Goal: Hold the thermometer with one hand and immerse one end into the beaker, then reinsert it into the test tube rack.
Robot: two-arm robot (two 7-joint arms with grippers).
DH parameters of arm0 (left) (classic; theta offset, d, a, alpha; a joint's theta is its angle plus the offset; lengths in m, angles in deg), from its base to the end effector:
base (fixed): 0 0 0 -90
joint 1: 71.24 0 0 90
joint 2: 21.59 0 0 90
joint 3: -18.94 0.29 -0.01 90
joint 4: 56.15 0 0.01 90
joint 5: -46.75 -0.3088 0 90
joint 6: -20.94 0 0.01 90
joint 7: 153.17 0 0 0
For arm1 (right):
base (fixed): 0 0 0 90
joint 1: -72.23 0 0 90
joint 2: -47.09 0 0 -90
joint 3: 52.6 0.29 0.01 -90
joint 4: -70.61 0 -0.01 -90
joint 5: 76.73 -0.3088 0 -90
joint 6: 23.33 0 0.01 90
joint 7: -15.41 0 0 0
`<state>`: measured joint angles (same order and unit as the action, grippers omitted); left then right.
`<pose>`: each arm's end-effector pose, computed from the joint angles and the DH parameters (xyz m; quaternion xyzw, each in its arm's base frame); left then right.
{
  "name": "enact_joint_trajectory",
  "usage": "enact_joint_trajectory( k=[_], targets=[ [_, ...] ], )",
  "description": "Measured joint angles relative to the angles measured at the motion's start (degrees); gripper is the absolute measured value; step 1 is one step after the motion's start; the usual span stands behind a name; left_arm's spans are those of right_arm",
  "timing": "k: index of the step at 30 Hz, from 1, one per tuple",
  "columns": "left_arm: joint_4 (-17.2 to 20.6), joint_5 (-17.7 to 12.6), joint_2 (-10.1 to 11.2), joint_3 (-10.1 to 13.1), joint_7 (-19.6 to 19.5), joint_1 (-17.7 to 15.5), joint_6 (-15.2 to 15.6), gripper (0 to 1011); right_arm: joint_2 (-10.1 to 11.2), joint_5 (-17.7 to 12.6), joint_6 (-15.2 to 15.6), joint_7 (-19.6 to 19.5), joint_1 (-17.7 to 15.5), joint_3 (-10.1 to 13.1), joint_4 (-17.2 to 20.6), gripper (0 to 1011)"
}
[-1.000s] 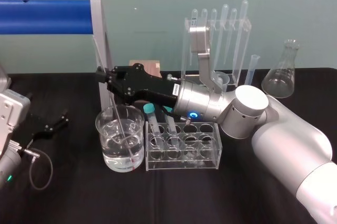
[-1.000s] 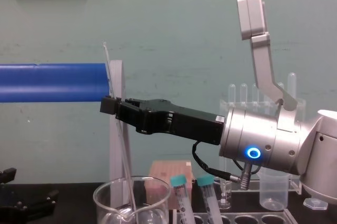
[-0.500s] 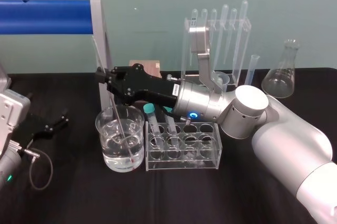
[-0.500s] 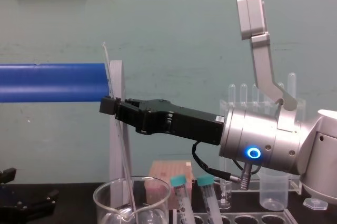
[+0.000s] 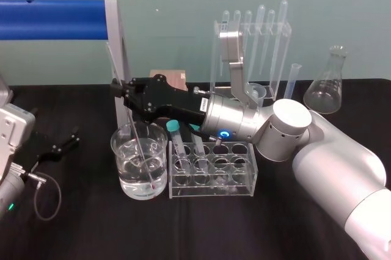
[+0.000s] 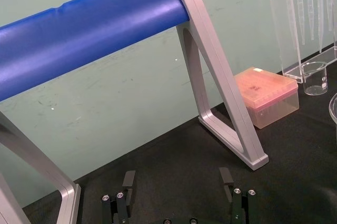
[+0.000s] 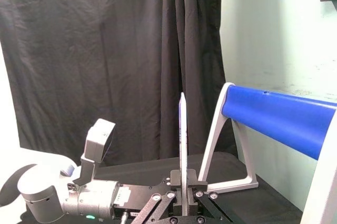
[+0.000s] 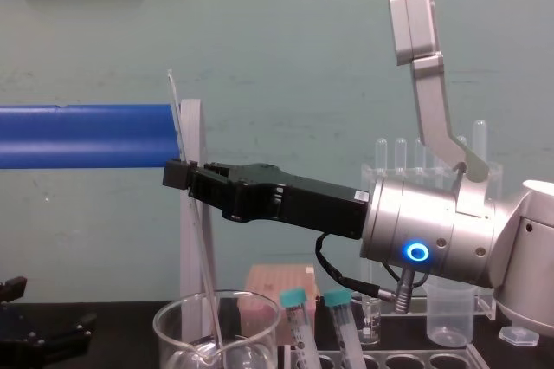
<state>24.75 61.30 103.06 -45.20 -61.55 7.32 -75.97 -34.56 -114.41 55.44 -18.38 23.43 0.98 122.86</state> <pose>0.3581 0.0827 -0.3022 0.1414 -0.1325 0.5800 0.7913 0.4909 0.0785 -0.2461 0.0934 -0.0113 -0.1119 0.9893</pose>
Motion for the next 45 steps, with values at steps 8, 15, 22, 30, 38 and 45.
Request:
enact_joint_trajectory(
  k=[8,15,22,30,38,45],
  targets=[
    [0.0,0.0,0.0,0.0,0.0,0.0,0.0,1008,0.1,0.1,0.0,0.0,0.0,-0.1,0.1,57],
    [0.0,0.0,0.0,0.0,0.0,0.0,0.0,1008,0.3,0.1,0.1,-0.1,0.0,-0.1,0.4,57],
    [0.0,0.0,0.0,0.0,0.0,0.0,0.0,1008,0.4,0.1,0.1,-0.2,-0.2,-0.2,0.8,57],
    [0.0,0.0,0.0,0.0,0.0,0.0,0.0,1008,0.5,0.3,0.2,-0.5,-0.4,-0.4,1.2,57],
    [0.0,0.0,0.0,0.0,0.0,0.0,0.0,1008,0.8,0.4,0.4,-1.2,-0.8,-0.4,1.9,57],
    [0.0,0.0,0.0,0.0,0.0,0.0,0.0,1008,0.9,0.5,0.6,-1.7,-1.0,-0.4,2.4,57]
  ],
)
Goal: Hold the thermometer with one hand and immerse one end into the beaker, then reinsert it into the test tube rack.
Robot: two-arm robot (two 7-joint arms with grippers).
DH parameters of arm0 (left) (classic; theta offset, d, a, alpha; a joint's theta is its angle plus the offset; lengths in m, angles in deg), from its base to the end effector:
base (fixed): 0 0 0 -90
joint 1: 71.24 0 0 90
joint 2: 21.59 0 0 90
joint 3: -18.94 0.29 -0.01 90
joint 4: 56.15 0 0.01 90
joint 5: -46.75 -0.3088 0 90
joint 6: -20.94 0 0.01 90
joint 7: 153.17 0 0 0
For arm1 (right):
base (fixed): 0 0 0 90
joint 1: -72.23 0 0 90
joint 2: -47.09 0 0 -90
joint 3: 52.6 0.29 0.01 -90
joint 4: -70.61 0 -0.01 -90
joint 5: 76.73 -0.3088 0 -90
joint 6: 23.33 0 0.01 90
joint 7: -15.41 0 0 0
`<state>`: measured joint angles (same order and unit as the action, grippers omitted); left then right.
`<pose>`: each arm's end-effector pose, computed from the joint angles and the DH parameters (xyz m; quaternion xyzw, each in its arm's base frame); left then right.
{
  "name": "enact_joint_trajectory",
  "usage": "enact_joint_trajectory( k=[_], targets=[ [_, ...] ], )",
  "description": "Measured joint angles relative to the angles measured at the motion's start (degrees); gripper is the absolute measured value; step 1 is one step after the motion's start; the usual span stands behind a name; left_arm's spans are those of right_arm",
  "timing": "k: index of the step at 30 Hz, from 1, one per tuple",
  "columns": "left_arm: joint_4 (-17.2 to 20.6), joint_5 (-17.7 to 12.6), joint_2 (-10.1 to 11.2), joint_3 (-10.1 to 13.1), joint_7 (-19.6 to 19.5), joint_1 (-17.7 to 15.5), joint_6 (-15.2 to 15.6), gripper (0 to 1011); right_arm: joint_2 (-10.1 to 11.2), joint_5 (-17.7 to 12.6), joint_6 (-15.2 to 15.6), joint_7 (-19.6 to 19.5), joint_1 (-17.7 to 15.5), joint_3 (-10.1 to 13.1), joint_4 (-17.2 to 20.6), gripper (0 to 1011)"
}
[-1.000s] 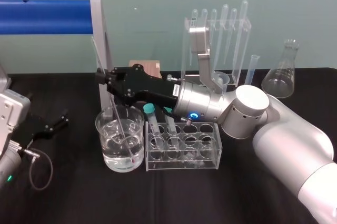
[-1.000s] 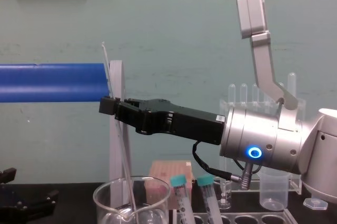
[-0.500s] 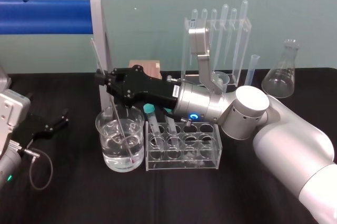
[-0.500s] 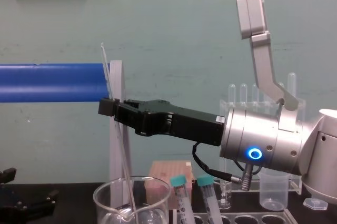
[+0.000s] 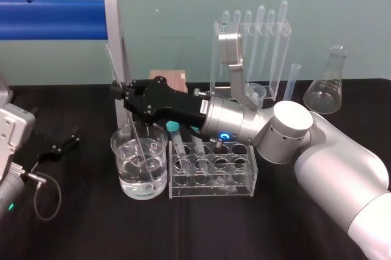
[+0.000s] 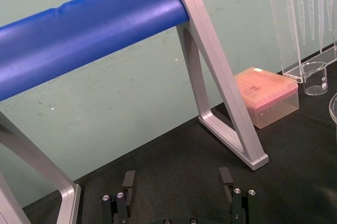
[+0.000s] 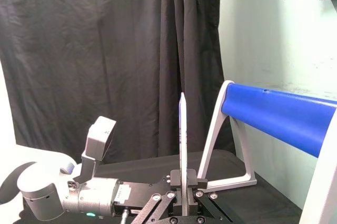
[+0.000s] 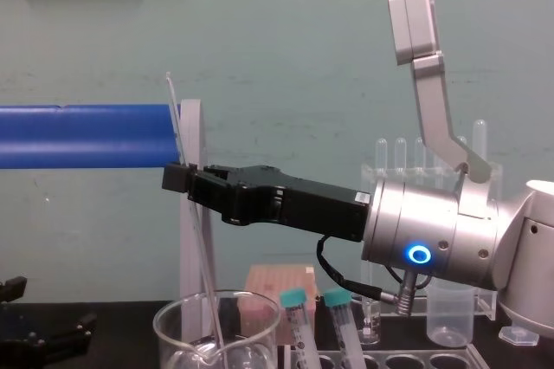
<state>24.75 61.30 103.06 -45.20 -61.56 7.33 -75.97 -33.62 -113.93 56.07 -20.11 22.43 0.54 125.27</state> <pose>0.3581 0.0827 -0.3023 0.1415 -0.1325 0.5799 0.7913 0.4855 0.0783 -0.2450 0.0874 -0.0138 -0.1177 0.9891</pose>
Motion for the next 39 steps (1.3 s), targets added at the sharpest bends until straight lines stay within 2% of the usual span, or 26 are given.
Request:
enact_joint_trajectory(
  k=[15,39],
  targets=[
    [0.0,0.0,0.0,0.0,0.0,0.0,0.0,1008,0.2,0.6,0.4,-1.7,-0.5,0.1,0.8,57],
    [0.0,0.0,0.0,0.0,0.0,0.0,0.0,1008,0.1,0.6,0.7,-2.3,-0.5,0.3,1.1,57]
  ],
)
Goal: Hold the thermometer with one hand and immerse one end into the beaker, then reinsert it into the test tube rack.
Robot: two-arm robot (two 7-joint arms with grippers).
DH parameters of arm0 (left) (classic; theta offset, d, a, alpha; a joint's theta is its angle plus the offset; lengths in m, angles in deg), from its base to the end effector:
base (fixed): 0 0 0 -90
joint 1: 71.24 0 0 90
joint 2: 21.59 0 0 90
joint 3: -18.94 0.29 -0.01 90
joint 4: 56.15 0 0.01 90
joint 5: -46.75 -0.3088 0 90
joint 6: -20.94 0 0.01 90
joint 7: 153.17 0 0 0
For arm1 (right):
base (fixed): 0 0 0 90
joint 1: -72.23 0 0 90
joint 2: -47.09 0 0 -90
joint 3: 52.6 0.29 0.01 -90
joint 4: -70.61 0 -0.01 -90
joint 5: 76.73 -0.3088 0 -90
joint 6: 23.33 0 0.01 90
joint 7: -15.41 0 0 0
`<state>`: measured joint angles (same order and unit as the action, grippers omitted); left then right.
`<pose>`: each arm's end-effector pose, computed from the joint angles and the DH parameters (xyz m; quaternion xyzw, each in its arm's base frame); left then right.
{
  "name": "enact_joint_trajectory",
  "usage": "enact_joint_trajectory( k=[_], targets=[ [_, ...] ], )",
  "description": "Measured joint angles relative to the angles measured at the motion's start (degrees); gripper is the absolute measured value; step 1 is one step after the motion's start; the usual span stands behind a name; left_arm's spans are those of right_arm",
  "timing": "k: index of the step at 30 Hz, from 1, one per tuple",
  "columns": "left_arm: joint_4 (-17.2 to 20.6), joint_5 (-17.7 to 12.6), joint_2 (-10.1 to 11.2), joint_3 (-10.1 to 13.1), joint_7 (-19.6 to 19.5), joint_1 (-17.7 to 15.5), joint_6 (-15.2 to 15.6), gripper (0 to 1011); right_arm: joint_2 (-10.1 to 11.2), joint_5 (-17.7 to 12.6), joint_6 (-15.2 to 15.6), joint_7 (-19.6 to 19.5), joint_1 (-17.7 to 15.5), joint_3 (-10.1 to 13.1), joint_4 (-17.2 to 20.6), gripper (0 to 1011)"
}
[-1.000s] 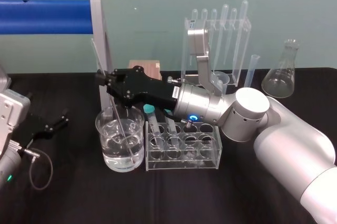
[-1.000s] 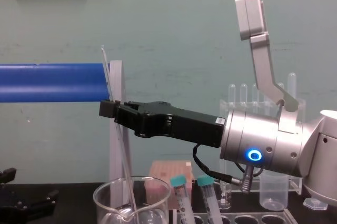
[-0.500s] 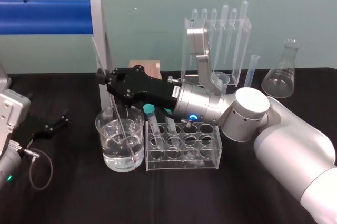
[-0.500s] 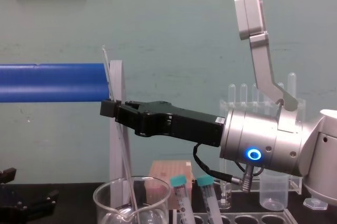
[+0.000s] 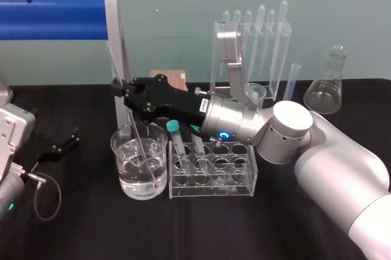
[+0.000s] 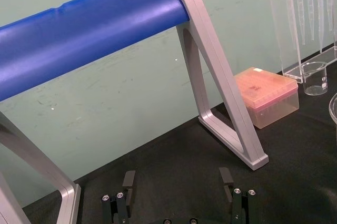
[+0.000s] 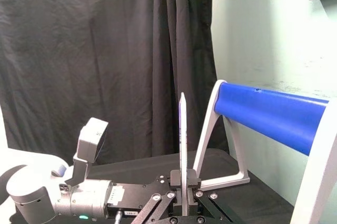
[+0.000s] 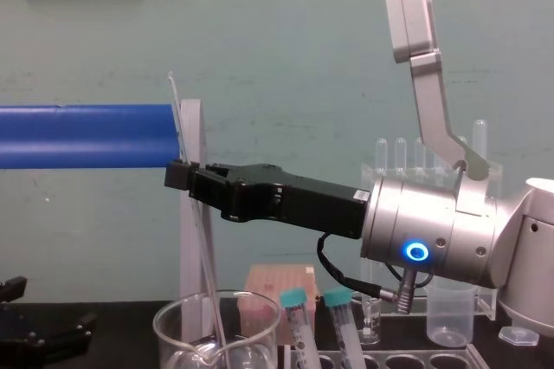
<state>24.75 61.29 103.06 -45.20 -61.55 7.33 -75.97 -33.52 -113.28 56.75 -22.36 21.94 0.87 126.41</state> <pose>0.3581 0.0827 -0.3023 0.1415 -0.1325 0.5799 0.7913 0.4833 0.0793 -0.2431 0.0853 -0.0130 -0.1338 0.9873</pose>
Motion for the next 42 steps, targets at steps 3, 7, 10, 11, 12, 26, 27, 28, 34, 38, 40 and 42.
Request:
enact_joint_trajectory(
  k=[3,7,10,11,12,26,27,28,34,38,40,42],
  targets=[
    [0.0,0.0,0.0,0.0,0.0,0.0,0.0,1008,0.0,0.0,0.0,-0.2,-0.1,0.0,0.1,57],
    [0.0,0.0,0.0,0.0,0.0,0.0,0.0,1008,0.1,0.0,0.1,-0.3,-0.2,0.1,0.4,57],
    [0.0,0.0,0.0,0.0,0.0,0.0,0.0,1008,0.2,0.0,0.2,-0.7,-0.4,0.1,0.7,57],
    [0.0,0.0,0.0,0.0,0.0,0.0,0.0,1008,0.3,0.0,0.2,-0.8,-0.5,0.1,0.8,57],
    [0.0,0.0,0.0,0.0,0.0,0.0,0.0,1008,0.3,0.0,0.3,-1.0,-0.5,0.1,0.9,57],
    [0.0,0.0,0.0,0.0,0.0,0.0,0.0,1008,0.3,0.3,0.5,-1.7,-0.9,0.1,1.6,57],
    [0.0,0.0,0.0,0.0,0.0,0.0,0.0,1008,0.3,0.3,0.5,-1.7,-0.9,0.1,1.6,57],
    [0.0,0.0,0.0,0.0,0.0,0.0,0.0,1008,0.3,0.3,0.5,-1.7,-0.9,0.2,1.6,57],
    [0.0,0.0,0.0,0.0,0.0,0.0,0.0,1008,0.3,0.4,0.5,-1.8,-1.0,0.2,1.6,57],
    [0.0,0.0,0.0,0.0,0.0,0.0,0.0,1008,0.3,0.5,0.5,-2.4,-1.1,0.3,1.9,57],
    [0.0,0.0,0.0,0.0,0.0,0.0,0.0,1008,0.4,0.5,0.4,-2.7,-1.3,0.4,2.2,57],
    [0.0,0.0,0.0,0.0,0.0,0.0,0.0,1008,0.6,0.5,0.4,-3.0,-1.5,0.7,3.1,57]
  ],
)
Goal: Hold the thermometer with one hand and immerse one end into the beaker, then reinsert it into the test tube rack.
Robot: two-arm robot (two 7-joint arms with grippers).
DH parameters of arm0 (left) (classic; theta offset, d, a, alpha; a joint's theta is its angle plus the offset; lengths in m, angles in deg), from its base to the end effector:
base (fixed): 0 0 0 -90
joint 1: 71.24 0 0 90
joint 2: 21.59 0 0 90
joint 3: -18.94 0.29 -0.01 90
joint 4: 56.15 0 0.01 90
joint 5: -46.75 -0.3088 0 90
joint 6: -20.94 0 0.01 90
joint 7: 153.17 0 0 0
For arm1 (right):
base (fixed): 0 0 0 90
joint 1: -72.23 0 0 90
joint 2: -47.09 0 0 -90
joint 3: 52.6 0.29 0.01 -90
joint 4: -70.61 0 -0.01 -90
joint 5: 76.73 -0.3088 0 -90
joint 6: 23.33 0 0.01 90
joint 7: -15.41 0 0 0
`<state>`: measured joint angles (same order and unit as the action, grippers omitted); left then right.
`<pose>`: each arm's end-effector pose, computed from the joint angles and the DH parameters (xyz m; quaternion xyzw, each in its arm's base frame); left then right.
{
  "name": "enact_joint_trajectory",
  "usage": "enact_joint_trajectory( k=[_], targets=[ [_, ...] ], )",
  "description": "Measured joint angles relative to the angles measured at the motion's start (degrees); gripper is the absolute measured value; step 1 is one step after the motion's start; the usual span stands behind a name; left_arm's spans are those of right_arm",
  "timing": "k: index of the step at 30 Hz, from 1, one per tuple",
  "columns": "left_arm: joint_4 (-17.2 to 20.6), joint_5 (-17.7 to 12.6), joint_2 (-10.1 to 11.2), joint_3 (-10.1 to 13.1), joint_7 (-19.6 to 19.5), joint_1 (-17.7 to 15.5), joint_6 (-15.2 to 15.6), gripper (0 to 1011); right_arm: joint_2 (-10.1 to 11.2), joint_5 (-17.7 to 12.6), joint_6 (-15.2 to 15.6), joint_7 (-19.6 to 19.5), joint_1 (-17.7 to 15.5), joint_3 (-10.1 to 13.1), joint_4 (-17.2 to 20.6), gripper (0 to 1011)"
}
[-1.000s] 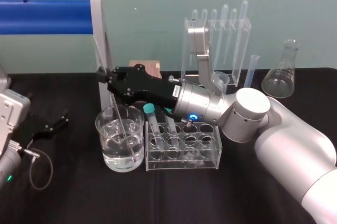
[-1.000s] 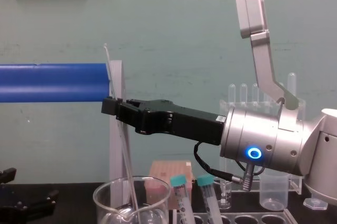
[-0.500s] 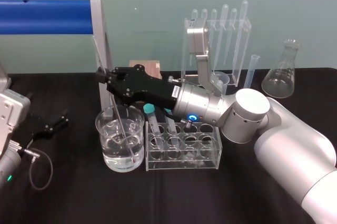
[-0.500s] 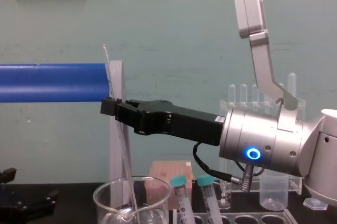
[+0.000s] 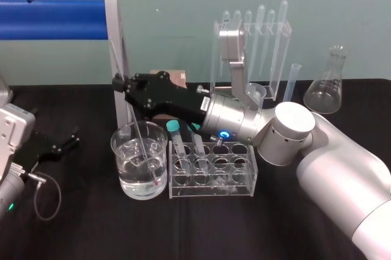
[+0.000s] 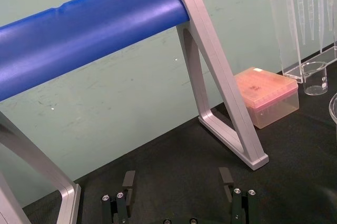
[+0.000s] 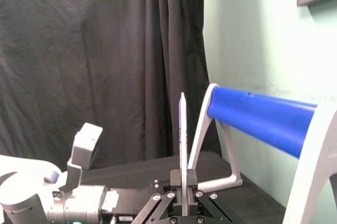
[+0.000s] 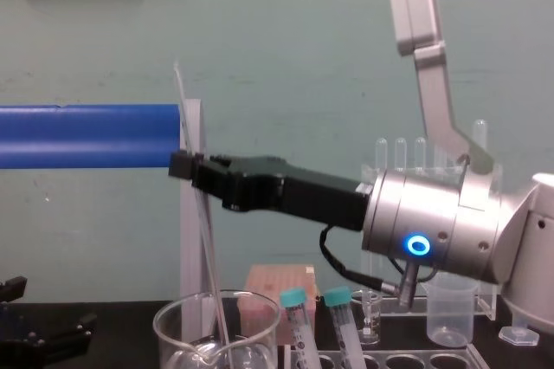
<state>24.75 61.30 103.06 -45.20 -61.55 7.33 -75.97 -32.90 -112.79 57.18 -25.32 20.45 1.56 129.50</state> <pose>0.3581 0.0827 -0.3023 0.1415 -0.1325 0.5799 0.7913 0.4767 0.0794 -0.2397 0.0910 -0.0173 -0.1531 0.9839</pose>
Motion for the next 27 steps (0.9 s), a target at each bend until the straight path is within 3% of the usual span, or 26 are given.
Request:
enact_joint_trajectory(
  k=[6,15,22,25,26,27],
  targets=[
    [0.0,0.0,0.0,0.0,0.0,0.0,0.0,1008,0.9,-1.4,0.0,-0.1,-0.6,1.2,4.1,57],
    [0.0,0.0,0.0,0.0,0.0,0.0,0.0,1008,4.3,-6.1,1.3,-1.7,-0.7,4.9,16.1,57],
    [0.0,0.0,0.0,0.0,0.0,0.0,0.0,1008,10.7,-6.6,1.1,-7.6,-3.0,9.6,26.9,57],
    [0.0,0.0,0.0,0.0,0.0,0.0,0.0,1008,14.4,-6.1,1.7,-11.5,-6.6,11.7,31.5,57],
    [0.0,0.0,0.0,0.0,0.0,0.0,0.0,1008,14.4,-6.1,1.7,-11.5,-6.6,11.7,31.5,57],
    [0.0,0.0,0.0,0.0,0.0,0.0,0.0,1008,15.7,-6.0,2.0,-12.8,-8.6,12.4,33.2,57]
  ],
)
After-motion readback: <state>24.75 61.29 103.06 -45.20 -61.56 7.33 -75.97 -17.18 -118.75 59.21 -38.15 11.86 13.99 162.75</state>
